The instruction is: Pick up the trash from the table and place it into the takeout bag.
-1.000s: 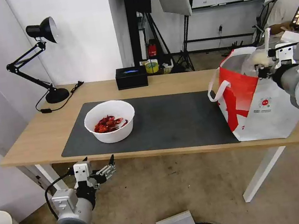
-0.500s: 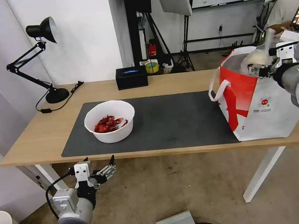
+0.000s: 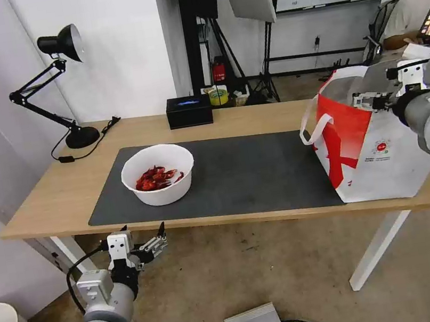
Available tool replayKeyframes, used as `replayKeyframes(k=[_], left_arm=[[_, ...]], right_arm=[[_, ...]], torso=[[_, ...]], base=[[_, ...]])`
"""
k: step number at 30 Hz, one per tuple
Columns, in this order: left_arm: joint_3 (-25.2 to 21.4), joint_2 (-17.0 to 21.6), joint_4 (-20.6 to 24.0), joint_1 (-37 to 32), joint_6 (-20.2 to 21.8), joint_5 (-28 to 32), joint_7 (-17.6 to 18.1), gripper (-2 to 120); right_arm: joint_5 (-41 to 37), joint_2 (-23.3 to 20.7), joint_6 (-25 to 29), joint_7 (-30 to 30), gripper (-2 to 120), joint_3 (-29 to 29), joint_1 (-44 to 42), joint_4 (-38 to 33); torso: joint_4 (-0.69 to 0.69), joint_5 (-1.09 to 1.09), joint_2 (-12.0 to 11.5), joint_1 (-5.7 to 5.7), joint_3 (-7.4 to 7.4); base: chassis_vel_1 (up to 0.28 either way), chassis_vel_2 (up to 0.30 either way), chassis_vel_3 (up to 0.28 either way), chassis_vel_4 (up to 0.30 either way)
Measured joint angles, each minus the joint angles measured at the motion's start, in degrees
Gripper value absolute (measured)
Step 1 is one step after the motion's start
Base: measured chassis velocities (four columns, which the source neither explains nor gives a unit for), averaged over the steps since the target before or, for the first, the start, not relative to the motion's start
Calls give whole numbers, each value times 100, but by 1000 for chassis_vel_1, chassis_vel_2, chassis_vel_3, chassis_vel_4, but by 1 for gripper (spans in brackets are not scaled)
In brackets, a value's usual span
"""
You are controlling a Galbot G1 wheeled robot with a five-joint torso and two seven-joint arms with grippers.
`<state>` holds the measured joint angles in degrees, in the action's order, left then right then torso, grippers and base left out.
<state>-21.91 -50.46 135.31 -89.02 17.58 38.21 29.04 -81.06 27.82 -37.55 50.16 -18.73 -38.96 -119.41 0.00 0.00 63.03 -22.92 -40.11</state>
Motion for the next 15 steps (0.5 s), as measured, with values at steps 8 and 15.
replayKeyframes(k=[8,15], left_arm=[[-61,3,39,-17,-6,5,-116,100],[-94,12,42,-38,-7,12,-115,100]], right_arm=[[331,-20,555,-175,100,-24,19,-80],[517,-39,1159,-440,100,-97,-72,-335]], torso=[[0,0,0,1,0],[0,0,0,0,0]], base=[[0,0,0,0],[0,0,0,0]])
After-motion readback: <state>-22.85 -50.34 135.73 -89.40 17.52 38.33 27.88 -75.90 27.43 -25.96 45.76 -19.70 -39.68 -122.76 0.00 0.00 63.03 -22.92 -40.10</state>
